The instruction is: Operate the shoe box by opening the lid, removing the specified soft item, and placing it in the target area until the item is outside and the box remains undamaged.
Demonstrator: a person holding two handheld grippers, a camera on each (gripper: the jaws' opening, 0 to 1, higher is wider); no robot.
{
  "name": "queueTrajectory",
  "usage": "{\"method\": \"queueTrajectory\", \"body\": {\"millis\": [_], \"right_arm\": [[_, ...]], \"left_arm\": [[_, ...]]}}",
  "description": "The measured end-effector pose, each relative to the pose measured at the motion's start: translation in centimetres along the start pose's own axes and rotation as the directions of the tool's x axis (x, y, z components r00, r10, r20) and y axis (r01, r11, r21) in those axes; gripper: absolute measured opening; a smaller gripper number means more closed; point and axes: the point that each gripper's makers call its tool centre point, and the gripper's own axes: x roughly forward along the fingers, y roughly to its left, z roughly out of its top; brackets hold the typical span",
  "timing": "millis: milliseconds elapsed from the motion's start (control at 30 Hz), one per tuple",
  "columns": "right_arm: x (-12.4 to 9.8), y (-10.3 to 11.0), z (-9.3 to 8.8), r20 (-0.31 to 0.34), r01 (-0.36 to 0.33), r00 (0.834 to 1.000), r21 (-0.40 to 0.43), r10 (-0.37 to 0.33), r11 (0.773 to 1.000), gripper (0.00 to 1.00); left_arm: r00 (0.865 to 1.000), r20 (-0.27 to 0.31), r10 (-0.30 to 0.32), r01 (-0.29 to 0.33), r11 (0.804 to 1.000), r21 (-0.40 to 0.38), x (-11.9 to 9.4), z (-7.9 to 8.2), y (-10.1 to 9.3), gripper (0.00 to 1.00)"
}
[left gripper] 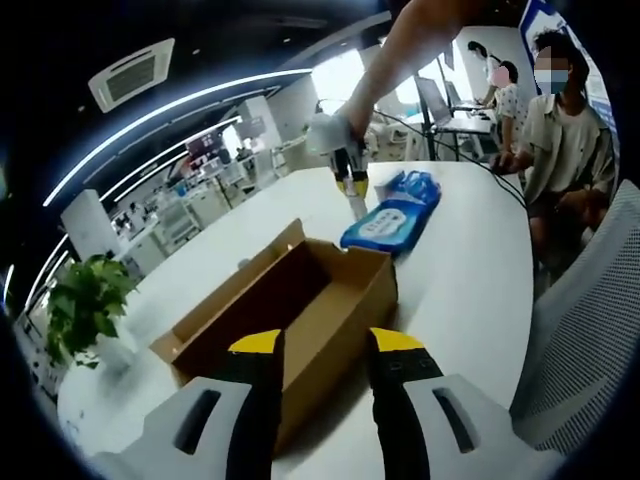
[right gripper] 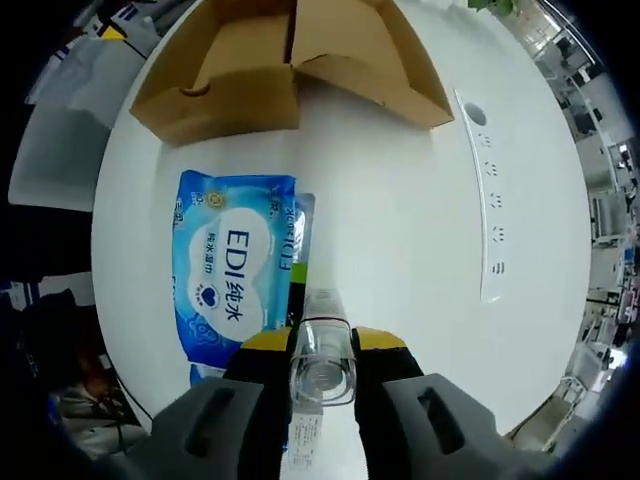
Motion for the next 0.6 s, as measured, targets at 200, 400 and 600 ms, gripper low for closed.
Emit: {"method": "queueTrajectory", "body": {"millis": [200, 400, 600], "right_arm": [[0.23, -0.19, -0.12, 0.001, -0.001, 1.0, -0.004, 0.001, 1.0, 0.23], [0.34, -0.22, 0.04, 0.015, -0.008, 1.0, 0.005, 0.008, 1.0, 0.29], [-0.02, -0.36, 0.11, 0.029, -0.009, 1.0, 0.023, 0.008, 1.0, 0.31]], "left_arm": [[1.0, 0.0, -0.003, 0.003, 1.0, -0.003, 0.03, -0.09, -0.15, 0.33], [1.0, 0.003, -0.006, 0.006, 1.0, -0.002, 0.08, -0.09, -0.22, 0.32], [1.0, 0.005, -0.011, 0.011, 1.0, -0.002, 0.33, -0.02, -0.25, 0.32]]}}
